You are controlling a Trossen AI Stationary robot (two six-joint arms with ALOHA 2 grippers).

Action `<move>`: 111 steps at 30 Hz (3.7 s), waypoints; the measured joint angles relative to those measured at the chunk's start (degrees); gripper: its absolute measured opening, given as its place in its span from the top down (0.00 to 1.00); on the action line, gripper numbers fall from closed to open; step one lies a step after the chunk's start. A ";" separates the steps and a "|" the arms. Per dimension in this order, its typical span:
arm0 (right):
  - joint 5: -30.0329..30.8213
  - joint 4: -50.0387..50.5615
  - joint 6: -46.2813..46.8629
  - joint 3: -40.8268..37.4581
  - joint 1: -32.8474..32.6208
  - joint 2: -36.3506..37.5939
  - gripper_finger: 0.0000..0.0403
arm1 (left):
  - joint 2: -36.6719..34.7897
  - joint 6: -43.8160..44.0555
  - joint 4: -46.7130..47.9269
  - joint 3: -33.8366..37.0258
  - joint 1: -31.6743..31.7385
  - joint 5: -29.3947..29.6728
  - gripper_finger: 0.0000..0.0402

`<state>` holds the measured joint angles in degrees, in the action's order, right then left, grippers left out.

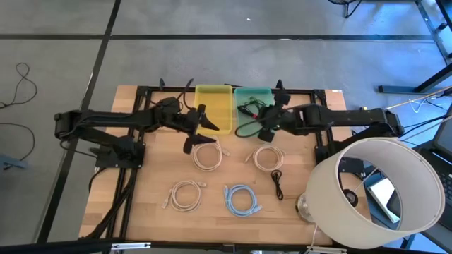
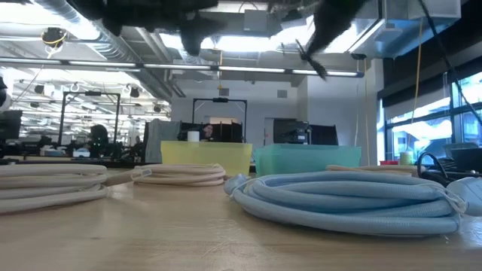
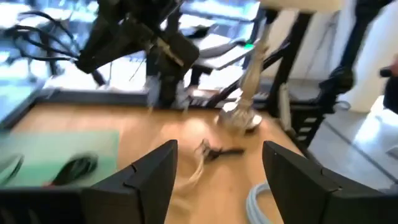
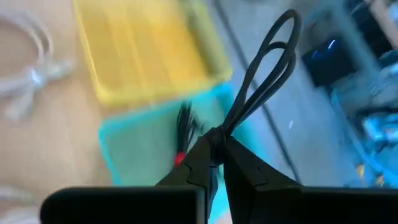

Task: Pick & Place USB Port
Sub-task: Put the black charger cable into the green bin

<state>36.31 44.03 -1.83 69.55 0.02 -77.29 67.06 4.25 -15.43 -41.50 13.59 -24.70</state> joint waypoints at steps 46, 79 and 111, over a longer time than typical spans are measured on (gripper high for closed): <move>-25.00 -23.20 -15.21 -7.38 30.59 -28.66 0.79 | -0.96 5.61 7.52 0.07 -1.56 1.19 0.44; -23.64 17.48 13.09 -7.72 9.23 14.37 0.37 | -0.96 5.51 11.01 0.07 -1.56 1.26 0.44; -46.08 -19.33 73.69 -43.73 -19.07 16.32 0.37 | -0.96 -0.99 14.00 0.07 -1.56 1.24 0.44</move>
<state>-9.78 24.71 71.86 25.82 -19.05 -60.97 66.11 3.26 -1.43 -41.43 12.03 -23.46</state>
